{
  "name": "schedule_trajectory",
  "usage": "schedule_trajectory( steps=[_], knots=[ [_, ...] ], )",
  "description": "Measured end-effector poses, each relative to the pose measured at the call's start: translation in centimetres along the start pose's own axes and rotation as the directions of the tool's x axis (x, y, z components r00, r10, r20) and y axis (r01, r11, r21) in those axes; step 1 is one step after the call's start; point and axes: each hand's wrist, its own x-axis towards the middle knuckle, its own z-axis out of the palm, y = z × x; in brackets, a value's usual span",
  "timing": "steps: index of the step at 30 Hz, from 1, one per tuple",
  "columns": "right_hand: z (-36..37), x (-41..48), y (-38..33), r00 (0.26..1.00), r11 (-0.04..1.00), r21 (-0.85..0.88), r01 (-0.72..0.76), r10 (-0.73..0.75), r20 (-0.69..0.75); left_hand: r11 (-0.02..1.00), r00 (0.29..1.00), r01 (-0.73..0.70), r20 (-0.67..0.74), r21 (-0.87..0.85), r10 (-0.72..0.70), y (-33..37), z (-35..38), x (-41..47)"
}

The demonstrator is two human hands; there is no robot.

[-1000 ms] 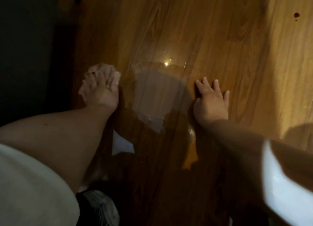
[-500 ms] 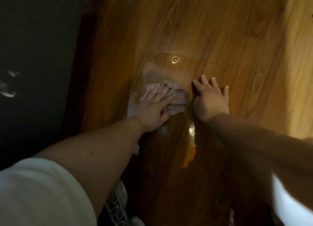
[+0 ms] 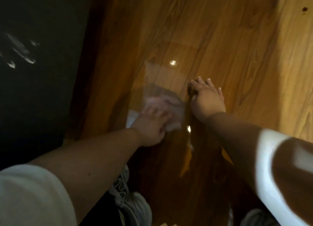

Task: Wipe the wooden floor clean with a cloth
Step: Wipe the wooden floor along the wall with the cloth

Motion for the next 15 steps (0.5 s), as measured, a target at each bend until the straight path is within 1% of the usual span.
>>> schedule_trajectory(
  steps=[1,2,3,4,5,6,7,8,9,10,11,12,13,14,15],
  knots=[
    [-0.2,-0.3,0.1,1.0,1.0,-0.003,0.0,0.0,0.01,0.977,0.972,-0.215,0.093,-0.005,0.214,0.6,0.1,-0.4],
    [-0.4,-0.6,0.3,1.0,1.0,-0.008,-0.003,0.003,0.021,0.954,0.942,-0.3,0.15,-0.016,0.299,0.4,0.1,-0.7],
    [-0.6,-0.9,0.5,0.999,1.0,-0.016,-0.009,0.009,0.031,0.962,0.951,-0.272,0.155,0.009,0.267,-0.5,0.4,-0.9],
    [-0.8,-1.2,0.6,0.999,1.0,-0.02,-0.015,0.016,0.039,0.987,0.981,-0.155,0.127,0.049,0.148,-1.7,0.8,-1.3],
    [-0.9,-1.4,0.8,0.999,1.0,-0.018,-0.024,0.025,0.042,0.998,0.995,0.033,0.091,0.061,-0.039,-3.2,1.0,-1.8],
    [-1.0,-1.7,1.0,0.999,0.999,-0.015,-0.031,0.031,0.041,0.964,0.962,0.263,0.072,0.028,-0.265,-4.7,1.0,-2.4],
    [-0.9,-2.2,1.1,0.999,0.999,-0.015,-0.034,0.035,0.04,0.874,0.871,0.485,0.106,-0.034,-0.48,-5.9,0.6,-2.8],
    [-0.7,-2.6,1.2,0.999,0.999,-0.018,-0.036,0.036,0.036,0.75,0.754,0.654,0.158,-0.098,-0.638,-6.9,0.1,-3.0],
    [-0.5,-3.0,1.3,0.999,0.999,-0.018,-0.037,0.038,0.035,0.639,0.655,0.756,0.192,-0.142,-0.731,-7.5,-0.4,-2.7],
    [-0.4,-3.3,1.3,0.998,0.999,-0.01,-0.043,0.043,0.035,0.569,0.596,0.802,0.208,-0.181,-0.775,-7.8,-0.6,-2.3],
    [-0.2,-3.7,1.3,0.998,0.999,0.001,-0.05,0.05,0.037,0.559,0.595,0.803,0.206,-0.209,-0.777,-7.5,-0.9,-2.1],
    [0.0,-3.9,1.2,0.998,0.999,0.008,-0.052,0.052,0.037,0.61,0.647,0.761,0.187,-0.218,-0.74,-6.7,-0.9,-2.1],
    [0.2,-4.2,1.1,0.998,0.998,0.011,-0.054,0.054,0.034,0.727,0.748,0.663,0.154,-0.179,-0.645,-5.5,-0.5,-2.4],
    [0.3,-4.2,1.0,0.998,0.998,0.013,-0.054,0.054,0.025,0.865,0.87,0.49,0.123,-0.104,-0.478,-3.8,0.1,-2.9],
    [0.4,-4.2,0.9,0.999,0.998,0.017,-0.052,0.052,0.014,0.967,0.962,0.254,0.11,-0.026,-0.25,-1.6,0.7,-3.4]
  ],
)
